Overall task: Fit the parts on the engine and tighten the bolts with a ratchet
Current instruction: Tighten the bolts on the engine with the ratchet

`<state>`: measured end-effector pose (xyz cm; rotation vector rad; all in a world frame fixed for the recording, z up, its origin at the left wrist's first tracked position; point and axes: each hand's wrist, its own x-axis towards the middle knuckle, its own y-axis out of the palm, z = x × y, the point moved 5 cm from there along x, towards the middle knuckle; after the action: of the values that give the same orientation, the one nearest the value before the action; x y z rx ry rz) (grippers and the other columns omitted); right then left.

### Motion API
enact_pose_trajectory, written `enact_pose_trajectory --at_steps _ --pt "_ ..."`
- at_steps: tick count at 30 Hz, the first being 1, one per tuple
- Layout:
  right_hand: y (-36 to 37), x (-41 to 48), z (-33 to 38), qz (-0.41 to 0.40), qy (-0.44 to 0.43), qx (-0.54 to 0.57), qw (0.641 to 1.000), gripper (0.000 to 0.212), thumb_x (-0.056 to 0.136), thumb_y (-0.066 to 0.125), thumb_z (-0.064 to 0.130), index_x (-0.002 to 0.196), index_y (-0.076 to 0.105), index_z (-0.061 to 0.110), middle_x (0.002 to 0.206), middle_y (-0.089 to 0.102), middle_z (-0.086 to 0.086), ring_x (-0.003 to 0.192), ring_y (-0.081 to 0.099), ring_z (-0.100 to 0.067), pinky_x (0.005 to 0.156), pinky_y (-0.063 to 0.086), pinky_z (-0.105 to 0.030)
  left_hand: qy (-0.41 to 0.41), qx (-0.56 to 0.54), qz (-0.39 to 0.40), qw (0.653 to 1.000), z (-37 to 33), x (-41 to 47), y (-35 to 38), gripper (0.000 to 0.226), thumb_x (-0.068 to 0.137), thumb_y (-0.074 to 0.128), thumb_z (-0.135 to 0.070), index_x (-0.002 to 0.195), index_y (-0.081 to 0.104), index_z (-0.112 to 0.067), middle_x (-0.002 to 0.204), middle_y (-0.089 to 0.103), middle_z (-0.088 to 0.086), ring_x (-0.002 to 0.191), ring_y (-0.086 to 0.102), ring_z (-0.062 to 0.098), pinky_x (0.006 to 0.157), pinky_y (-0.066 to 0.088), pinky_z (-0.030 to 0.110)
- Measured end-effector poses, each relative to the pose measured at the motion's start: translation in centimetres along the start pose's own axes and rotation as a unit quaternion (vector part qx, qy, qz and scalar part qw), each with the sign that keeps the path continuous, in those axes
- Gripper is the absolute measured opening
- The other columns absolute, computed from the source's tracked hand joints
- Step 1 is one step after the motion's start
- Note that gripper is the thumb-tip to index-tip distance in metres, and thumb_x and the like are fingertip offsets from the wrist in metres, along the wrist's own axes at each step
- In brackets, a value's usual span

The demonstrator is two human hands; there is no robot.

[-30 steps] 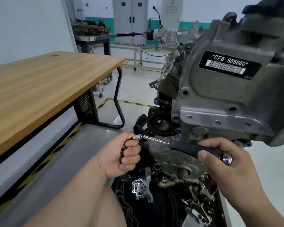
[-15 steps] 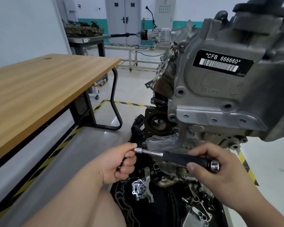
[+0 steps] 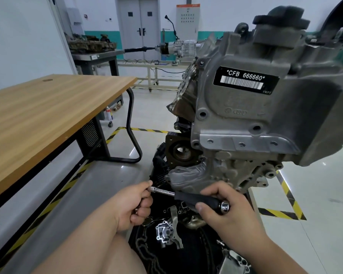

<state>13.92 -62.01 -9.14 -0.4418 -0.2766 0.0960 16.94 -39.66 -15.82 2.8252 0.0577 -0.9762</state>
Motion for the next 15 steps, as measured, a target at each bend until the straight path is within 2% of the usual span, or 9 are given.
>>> enact_pose_trajectory --at_steps 3,5,8,11,13,15 --pt "0.1 0.4 -1.0 0.021 0.071 0.081 0.994 0.016 0.081 0.076 0.020 0.078 0.066 0.033 0.072 0.068 0.013 0.056 0.057 0.001 0.053 0.042 -0.008 0.049 -0.005 -0.037 0.998 -0.3 0.1 0.2 0.044 0.098 0.049 -0.041 0.061 0.035 -0.022 0.048 0.033 -0.003 0.036 0.024 0.010 0.034 0.013 0.013" --pt "0.6 0.4 -1.3 0.036 0.102 0.110 0.988 0.020 0.081 0.076 0.019 0.086 0.067 0.036 0.080 0.071 0.016 0.058 0.060 0.001 0.055 0.044 -0.009 0.111 -0.027 -0.095 0.989 -1.0 0.1 0.2 0.044 0.097 0.051 -0.037 0.059 0.036 -0.021 0.045 0.031 -0.004 0.034 0.025 0.009 0.034 0.013 0.013" --pt "2.0 -0.1 -1.2 0.047 0.063 0.088 0.993 0.034 0.078 0.080 0.015 0.096 0.063 0.037 0.092 0.069 0.024 0.081 0.064 0.007 0.070 0.044 -0.005 0.170 -0.046 -0.177 0.968 -2.0 0.0 0.3 0.039 0.097 0.050 -0.032 0.062 0.039 -0.019 0.039 0.034 -0.006 0.033 0.026 0.010 0.034 0.014 0.014" --pt "3.5 -0.6 -0.5 0.056 -0.026 0.009 0.998 0.037 0.077 0.075 0.018 0.099 0.058 0.043 0.097 0.062 0.020 0.096 0.058 0.007 0.082 0.040 -0.005 0.172 -0.031 -0.219 0.960 -2.3 0.1 0.0 0.040 0.097 0.051 -0.037 0.063 0.042 -0.017 0.038 0.038 -0.007 0.039 0.032 0.014 0.039 0.021 0.019" --pt "3.5 -0.5 0.0 0.027 -0.081 -0.005 0.996 0.032 0.077 0.073 0.015 0.103 0.064 0.032 0.105 0.058 0.018 0.102 0.056 0.006 0.087 0.039 -0.006 0.162 -0.052 -0.204 0.964 -2.4 0.0 0.1 0.043 0.098 0.049 -0.043 0.064 0.040 -0.019 0.040 0.037 -0.006 0.038 0.032 0.013 0.038 0.022 0.019" --pt "2.9 -0.6 0.8 -0.012 -0.101 0.011 0.995 0.030 0.076 0.073 0.012 0.103 0.068 0.024 0.108 0.061 0.018 0.106 0.058 0.004 0.091 0.039 -0.007 0.142 -0.157 -0.118 0.970 -2.1 -0.1 1.0 0.043 0.099 0.045 -0.046 0.064 0.037 -0.021 0.040 0.032 -0.007 0.031 0.026 0.009 0.032 0.017 0.013"
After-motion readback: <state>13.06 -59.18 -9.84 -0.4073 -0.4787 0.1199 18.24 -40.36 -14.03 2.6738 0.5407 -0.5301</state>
